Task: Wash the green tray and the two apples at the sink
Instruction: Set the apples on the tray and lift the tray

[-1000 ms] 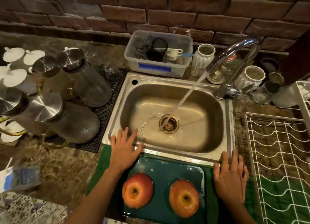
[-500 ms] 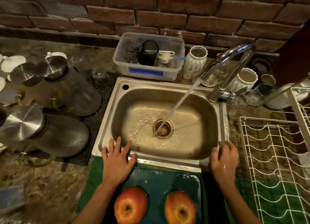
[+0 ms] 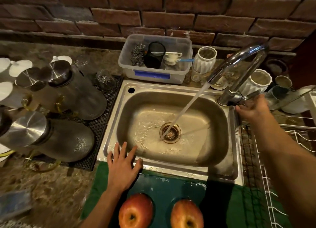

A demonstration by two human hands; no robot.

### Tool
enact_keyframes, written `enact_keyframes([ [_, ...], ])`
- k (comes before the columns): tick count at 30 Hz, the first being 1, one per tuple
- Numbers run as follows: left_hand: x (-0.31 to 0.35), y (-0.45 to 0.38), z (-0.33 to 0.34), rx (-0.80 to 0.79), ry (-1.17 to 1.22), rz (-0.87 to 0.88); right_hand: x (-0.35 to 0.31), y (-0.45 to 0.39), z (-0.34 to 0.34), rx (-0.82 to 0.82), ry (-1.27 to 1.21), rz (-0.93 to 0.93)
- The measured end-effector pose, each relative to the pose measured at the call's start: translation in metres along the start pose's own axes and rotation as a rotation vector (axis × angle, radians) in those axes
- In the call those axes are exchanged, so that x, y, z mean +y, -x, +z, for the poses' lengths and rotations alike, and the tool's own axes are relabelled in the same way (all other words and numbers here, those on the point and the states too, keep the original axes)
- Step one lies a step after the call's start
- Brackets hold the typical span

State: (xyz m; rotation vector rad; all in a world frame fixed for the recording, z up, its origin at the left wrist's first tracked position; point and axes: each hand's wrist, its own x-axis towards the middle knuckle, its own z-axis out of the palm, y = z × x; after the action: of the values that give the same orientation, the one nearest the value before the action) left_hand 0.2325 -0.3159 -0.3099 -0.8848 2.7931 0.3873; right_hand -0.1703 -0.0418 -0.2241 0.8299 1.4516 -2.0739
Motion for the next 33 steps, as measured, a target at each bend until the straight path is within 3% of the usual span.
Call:
enact_keyframes([
  [11,0.001,-0.001,-0.001,-0.002,0.019,-0.003,0.004,-0.019,0.000,-0.017,-0.058,-0.065],
  [18,0.000,0.000,0.000,0.013,0.026,0.005,0.005,-0.010,0.013,0.192,-0.022,-0.130],
  [21,0.000,0.000,-0.003,-0.014,0.041,0.012,0.012,0.008,0.013,0.102,0.056,-0.137],
  [26,-0.008,0.005,-0.018,0.012,0.364,-0.037,0.048,0.056,-0.003,0.144,0.320,-0.126],
  [33,-0.023,0.051,-0.032,0.103,0.861,-0.232,0.152,0.159,-0.081,-0.035,0.637,-0.165],
])
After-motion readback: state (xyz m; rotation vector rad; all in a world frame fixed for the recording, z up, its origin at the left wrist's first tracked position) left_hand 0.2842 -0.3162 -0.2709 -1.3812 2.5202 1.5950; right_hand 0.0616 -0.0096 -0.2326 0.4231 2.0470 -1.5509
